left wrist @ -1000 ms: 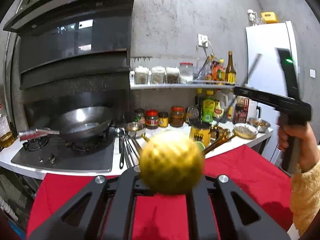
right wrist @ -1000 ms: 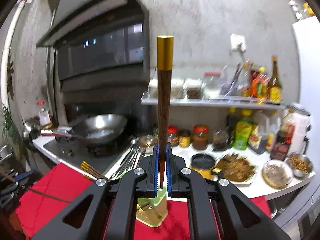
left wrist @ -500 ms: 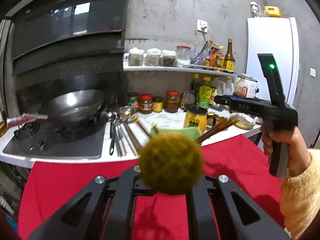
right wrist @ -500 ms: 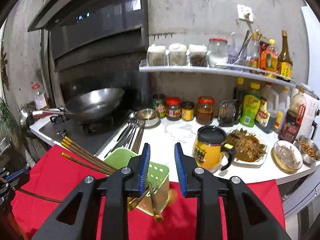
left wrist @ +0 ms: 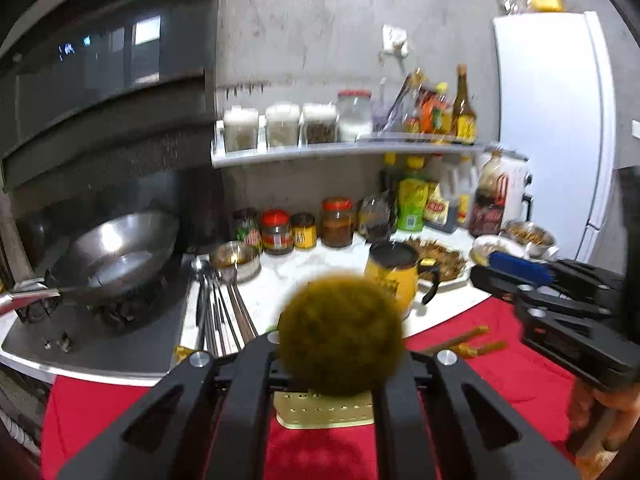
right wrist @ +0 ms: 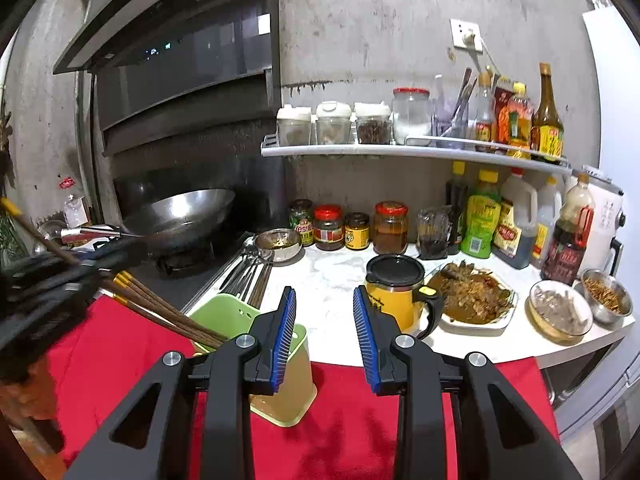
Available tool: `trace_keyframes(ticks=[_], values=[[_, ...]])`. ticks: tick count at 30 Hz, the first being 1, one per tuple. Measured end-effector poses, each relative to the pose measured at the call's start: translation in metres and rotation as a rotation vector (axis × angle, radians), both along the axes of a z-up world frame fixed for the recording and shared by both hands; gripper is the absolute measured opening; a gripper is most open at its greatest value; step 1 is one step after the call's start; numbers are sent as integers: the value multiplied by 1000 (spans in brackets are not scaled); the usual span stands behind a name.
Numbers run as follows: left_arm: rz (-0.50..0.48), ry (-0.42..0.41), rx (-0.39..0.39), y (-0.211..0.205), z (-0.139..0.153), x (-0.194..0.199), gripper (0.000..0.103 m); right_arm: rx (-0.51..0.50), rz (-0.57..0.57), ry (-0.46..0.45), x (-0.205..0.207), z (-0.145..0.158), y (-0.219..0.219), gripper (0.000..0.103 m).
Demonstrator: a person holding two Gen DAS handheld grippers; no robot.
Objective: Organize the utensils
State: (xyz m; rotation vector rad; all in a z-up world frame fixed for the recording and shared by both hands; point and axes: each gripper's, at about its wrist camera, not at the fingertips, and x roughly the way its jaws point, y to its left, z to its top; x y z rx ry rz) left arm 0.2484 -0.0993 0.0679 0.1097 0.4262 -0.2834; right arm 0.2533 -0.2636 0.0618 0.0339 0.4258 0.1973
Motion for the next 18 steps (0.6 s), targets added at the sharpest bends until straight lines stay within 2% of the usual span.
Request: trace_keyframes(ticks=[3, 4, 5, 6, 7, 11, 13, 15, 16, 18], values=[[3, 50, 10, -1, -15, 22, 6, -5, 7, 15, 6, -6, 1, 32], [6, 54, 6, 2, -17, 23, 15, -5, 7, 17, 6, -7, 0, 32], [2, 54, -4, 3, -18, 24, 40, -5, 6, 18, 6, -8, 0, 34], [-1, 43, -20, 7, -16, 22, 51, -3, -1, 18, 5, -8, -2, 37], [1, 24, -35, 10, -13, 18, 58, -3, -6, 18, 4, -8, -3, 37], [9, -9, -82, 25, 4, -2, 58, -6, -37, 22, -8, -3, -9, 38], [44, -21, -87, 36, 11, -23, 58, -11, -59, 21, -21, 0, -12, 41], [78, -28, -74, 44, 13, -41, 63, -15, -73, 24, -37, 2, -15, 55], [105, -25, -72, 52, 11, -54, 72, -22, -80, 28, -49, 1, -16, 59], [166, 0, -50, 62, 2, -74, 80, -36, -85, 43, -70, -3, -15, 77]])
